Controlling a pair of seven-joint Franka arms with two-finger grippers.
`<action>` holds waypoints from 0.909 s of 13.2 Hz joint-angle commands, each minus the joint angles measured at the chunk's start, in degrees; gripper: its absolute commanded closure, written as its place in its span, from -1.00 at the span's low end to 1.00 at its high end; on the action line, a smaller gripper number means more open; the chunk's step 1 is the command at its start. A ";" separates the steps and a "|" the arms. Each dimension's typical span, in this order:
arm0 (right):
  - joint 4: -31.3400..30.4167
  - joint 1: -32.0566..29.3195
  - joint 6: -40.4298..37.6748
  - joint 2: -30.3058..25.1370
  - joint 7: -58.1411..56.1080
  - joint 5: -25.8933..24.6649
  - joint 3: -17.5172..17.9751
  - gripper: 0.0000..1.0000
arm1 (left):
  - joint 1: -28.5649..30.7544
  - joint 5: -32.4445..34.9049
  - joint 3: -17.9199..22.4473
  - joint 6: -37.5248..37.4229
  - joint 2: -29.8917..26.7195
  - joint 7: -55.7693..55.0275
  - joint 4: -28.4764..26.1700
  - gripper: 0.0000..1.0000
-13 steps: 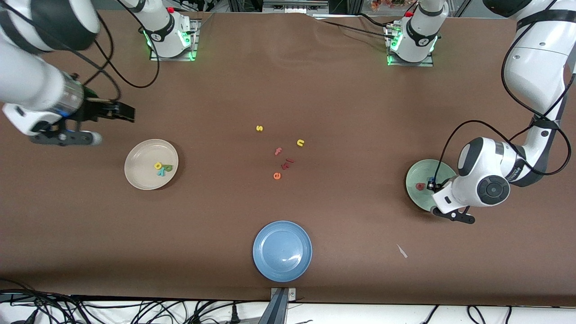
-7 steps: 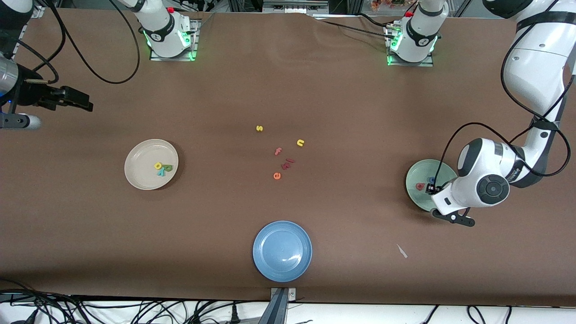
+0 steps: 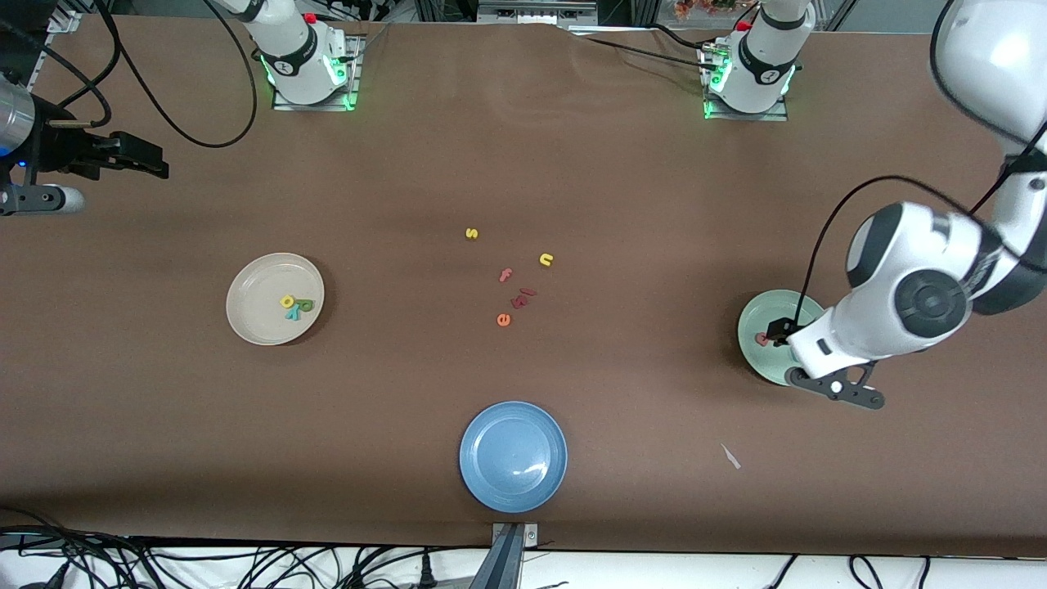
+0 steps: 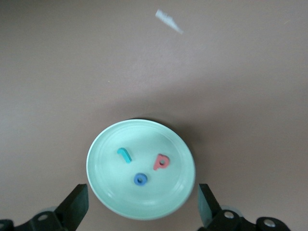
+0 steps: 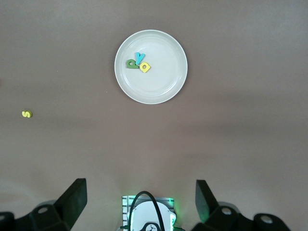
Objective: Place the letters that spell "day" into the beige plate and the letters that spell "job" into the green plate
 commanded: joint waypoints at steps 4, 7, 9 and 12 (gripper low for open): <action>-0.31 -0.85 5.71 -0.47 -6.46 -4.72 1.34 -1.00 | 0.35 -7.87 -0.13 -14.49 -2.02 0.90 14.14 -1.00; -0.40 -0.85 7.30 -0.29 -6.19 -4.28 1.25 -1.00 | -4.80 -9.28 6.59 -14.86 -9.73 1.08 13.10 -1.00; -0.66 -0.85 8.36 -0.20 -6.02 -3.93 1.25 -1.00 | -12.36 -16.53 18.36 -14.86 -13.86 2.91 11.10 -1.00; -0.57 -0.85 8.53 -0.29 -4.71 -3.14 1.25 -1.00 | -20.81 -27.02 33.15 -13.11 -20.62 4.24 1.54 -1.00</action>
